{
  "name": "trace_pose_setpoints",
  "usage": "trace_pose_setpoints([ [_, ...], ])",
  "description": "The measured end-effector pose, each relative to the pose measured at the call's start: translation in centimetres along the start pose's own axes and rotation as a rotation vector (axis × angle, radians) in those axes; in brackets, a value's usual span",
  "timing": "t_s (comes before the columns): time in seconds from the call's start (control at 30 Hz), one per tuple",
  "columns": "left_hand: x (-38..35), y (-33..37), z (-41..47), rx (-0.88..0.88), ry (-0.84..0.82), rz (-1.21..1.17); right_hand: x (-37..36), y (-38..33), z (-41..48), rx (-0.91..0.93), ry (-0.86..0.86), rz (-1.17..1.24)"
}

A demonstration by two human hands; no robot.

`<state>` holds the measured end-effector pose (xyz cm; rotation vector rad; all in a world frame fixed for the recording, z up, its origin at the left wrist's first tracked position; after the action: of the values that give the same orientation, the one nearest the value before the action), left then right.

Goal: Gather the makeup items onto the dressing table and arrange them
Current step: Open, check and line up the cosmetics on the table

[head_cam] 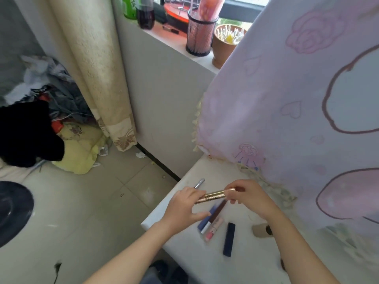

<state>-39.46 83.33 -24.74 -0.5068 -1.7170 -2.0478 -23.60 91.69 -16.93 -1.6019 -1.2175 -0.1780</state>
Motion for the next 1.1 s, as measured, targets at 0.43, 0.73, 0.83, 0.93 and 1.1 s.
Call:
trace_pose_setpoints([
  [0.43, 3.8, 3.9, -1.5, -0.017, 0.011, -0.158, -0.6, -3.5, -4.6, 0.142, 0.064, 0.116],
  [0.73, 5.0, 4.3, -3.5, 0.006, 0.006, -0.068, -1.6, -4.3, -6.0, 0.160, 0.125, -0.007],
  [0.83, 5.1, 4.5, -3.8, -0.003, 0.022, -0.052, -2.0, -4.9, -6.7, 0.128, 0.037, 0.078],
  [0.93, 5.3, 5.0, -3.9, -0.039, 0.013, -0.044, -2.3, -5.4, -6.8, 0.072, 0.072, -0.127],
  [1.1, 5.3, 5.0, -3.8, -0.009, -0.032, -0.070, -2.2, -5.0, -6.9, 0.148, 0.113, -0.030],
])
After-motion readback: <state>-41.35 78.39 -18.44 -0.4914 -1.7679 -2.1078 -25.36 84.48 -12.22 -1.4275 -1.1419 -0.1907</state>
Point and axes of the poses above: each hand's wrist, its own z-axis towards the middle knuckle, its own x-axis out of the back of the hand, y = z × x, the point moved 3 cm from there along z, towards the middle knuckle, and after that the axes turned 12 degrees about -z, right-handed, at the moved point
